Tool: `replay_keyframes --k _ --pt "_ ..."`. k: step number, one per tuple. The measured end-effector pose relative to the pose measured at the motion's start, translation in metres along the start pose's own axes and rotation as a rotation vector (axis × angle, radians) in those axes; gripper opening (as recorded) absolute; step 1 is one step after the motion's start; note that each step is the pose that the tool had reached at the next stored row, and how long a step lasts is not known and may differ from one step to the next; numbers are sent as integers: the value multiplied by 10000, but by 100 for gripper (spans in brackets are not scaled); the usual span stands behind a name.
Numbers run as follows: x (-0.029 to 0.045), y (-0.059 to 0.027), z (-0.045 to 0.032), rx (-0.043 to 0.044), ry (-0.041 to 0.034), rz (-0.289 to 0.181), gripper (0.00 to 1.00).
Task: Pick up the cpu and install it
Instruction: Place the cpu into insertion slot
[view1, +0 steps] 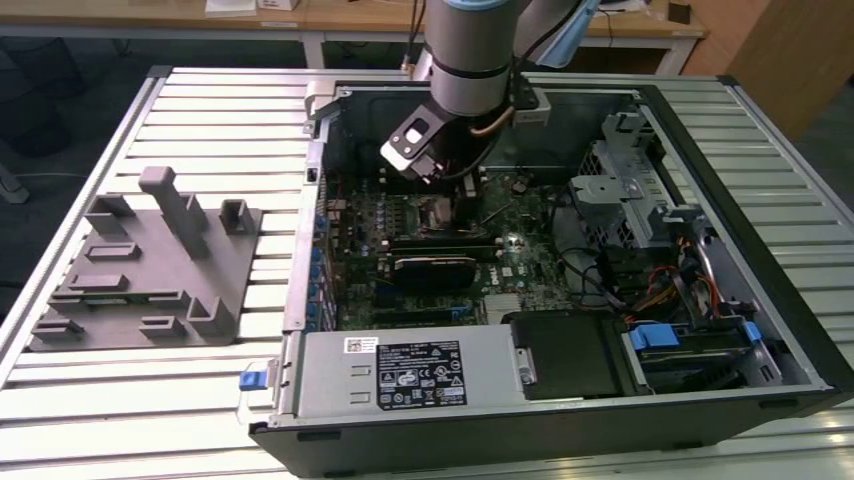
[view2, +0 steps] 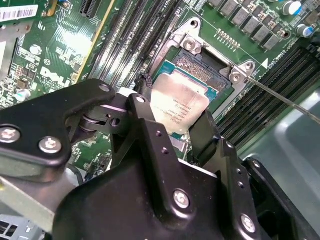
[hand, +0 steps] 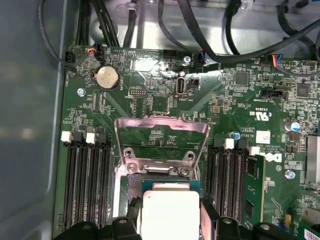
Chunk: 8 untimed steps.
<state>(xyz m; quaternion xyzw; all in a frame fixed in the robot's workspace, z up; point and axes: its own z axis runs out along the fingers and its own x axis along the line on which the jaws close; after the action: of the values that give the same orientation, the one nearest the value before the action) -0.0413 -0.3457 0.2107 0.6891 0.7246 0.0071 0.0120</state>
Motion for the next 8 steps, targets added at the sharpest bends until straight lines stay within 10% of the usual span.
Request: replay_keyframes --k 8 --pt "6 0 31 -7 10 -340 55"
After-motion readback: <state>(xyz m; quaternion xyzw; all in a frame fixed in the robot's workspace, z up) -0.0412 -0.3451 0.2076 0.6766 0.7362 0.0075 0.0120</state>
